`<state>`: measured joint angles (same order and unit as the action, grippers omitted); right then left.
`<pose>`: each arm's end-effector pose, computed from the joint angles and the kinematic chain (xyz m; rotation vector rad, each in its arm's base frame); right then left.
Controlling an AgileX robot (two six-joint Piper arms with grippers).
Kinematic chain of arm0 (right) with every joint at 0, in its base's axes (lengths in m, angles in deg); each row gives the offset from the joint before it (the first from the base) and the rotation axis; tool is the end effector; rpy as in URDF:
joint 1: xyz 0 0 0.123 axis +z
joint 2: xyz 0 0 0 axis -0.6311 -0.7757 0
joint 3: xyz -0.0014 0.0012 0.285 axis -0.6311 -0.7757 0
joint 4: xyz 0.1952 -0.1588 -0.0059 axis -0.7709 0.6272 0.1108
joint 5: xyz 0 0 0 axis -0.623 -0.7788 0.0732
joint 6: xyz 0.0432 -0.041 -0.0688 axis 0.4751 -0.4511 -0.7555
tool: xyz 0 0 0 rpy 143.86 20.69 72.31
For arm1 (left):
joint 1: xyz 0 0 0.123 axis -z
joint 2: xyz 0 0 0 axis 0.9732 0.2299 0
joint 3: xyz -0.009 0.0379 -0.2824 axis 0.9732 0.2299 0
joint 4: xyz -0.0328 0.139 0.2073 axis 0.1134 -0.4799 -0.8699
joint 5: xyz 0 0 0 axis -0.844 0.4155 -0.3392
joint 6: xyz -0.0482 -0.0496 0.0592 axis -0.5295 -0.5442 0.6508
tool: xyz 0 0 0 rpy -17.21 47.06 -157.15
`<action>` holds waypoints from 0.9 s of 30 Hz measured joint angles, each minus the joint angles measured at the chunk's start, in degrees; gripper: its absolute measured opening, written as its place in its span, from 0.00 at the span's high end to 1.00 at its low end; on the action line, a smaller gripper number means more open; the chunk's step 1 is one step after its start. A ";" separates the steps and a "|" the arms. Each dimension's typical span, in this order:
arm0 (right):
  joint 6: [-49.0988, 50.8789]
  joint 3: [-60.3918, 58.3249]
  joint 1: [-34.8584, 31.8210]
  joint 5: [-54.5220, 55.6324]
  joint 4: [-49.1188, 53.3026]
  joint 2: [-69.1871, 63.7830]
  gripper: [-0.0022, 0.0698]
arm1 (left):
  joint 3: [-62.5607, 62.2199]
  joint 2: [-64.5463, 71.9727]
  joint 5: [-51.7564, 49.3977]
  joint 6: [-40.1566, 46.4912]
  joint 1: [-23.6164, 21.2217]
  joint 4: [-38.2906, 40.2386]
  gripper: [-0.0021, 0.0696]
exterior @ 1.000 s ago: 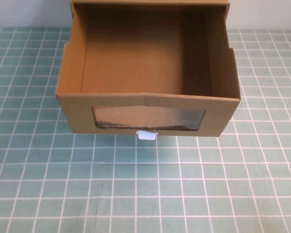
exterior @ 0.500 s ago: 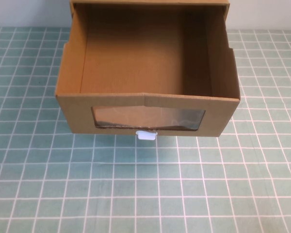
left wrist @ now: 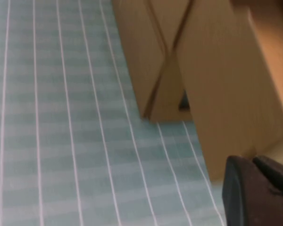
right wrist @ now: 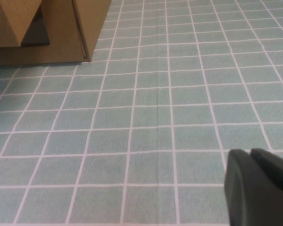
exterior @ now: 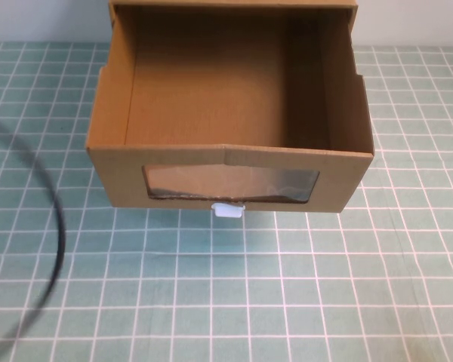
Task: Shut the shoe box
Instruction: Press the shoe box with left arm
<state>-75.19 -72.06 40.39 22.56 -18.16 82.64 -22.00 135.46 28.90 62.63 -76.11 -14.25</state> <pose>0.0527 0.0089 0.1737 -0.0518 1.8418 0.1131 0.1514 -0.0300 0.3570 0.1562 2.0776 -0.3648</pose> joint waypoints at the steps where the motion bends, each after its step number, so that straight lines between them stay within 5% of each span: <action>1: 0.00 0.00 0.00 0.00 0.00 0.00 0.99 | -2.42 2.50 -0.12 1.52 0.00 0.37 0.98; 13: 0.00 0.00 0.00 0.00 0.00 0.00 0.99 | -34.91 33.24 -2.78 18.72 0.45 12.98 0.98; 27: 0.00 0.00 0.00 0.00 0.00 0.00 0.99 | -60.75 58.39 -3.06 23.07 11.34 13.78 0.98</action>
<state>-75.19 -72.06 40.39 22.56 -18.16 82.64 -82.75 193.86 25.84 85.70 -64.77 -0.46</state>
